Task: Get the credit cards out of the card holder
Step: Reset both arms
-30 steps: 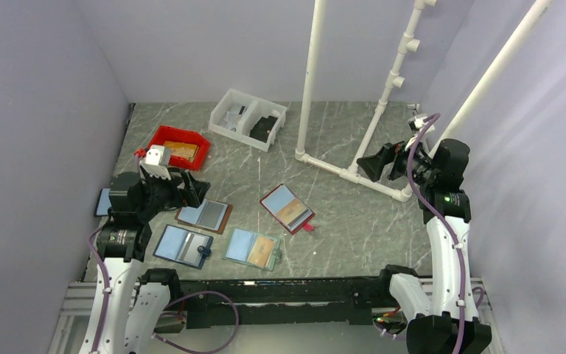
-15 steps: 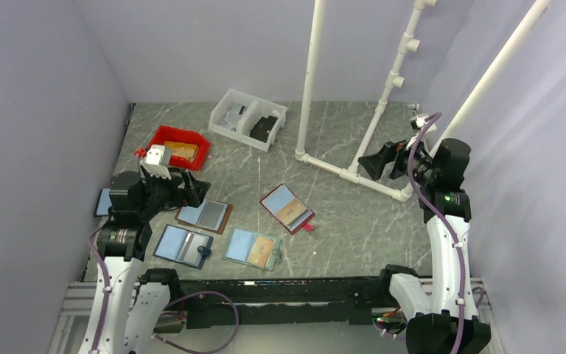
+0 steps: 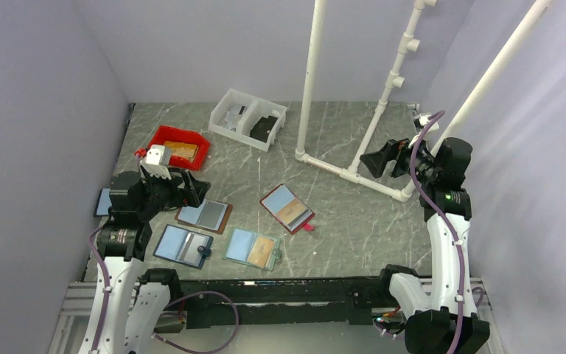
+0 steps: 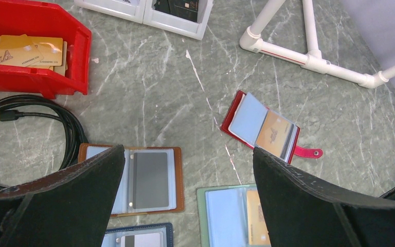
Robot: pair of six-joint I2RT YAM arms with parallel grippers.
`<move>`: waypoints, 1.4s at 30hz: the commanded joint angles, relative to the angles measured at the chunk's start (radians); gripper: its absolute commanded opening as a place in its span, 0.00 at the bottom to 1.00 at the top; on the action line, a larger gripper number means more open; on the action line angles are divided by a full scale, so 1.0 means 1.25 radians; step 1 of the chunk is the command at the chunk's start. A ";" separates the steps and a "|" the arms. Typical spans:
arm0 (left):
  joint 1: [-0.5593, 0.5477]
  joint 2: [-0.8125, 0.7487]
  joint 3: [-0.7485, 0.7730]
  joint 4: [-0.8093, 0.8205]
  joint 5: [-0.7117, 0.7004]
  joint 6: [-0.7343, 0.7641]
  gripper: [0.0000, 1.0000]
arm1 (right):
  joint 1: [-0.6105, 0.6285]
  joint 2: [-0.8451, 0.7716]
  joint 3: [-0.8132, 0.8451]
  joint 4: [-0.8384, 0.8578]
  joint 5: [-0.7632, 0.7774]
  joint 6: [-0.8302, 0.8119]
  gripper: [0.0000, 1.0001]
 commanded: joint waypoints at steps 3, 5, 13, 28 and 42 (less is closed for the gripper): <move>0.004 -0.002 0.023 0.019 0.007 -0.012 0.99 | -0.006 -0.001 0.006 0.047 -0.005 0.015 1.00; 0.004 -0.002 0.023 0.018 0.005 -0.012 0.99 | -0.006 -0.003 0.005 0.047 0.001 0.016 1.00; 0.004 -0.003 0.023 0.017 0.001 -0.011 0.99 | -0.007 -0.009 0.008 0.044 0.009 0.015 1.00; 0.004 0.000 0.022 0.017 0.004 -0.011 0.99 | -0.007 -0.011 0.011 0.039 0.004 0.008 1.00; 0.004 -0.001 0.022 0.017 0.004 -0.011 0.99 | -0.007 -0.011 0.012 0.037 0.004 0.007 1.00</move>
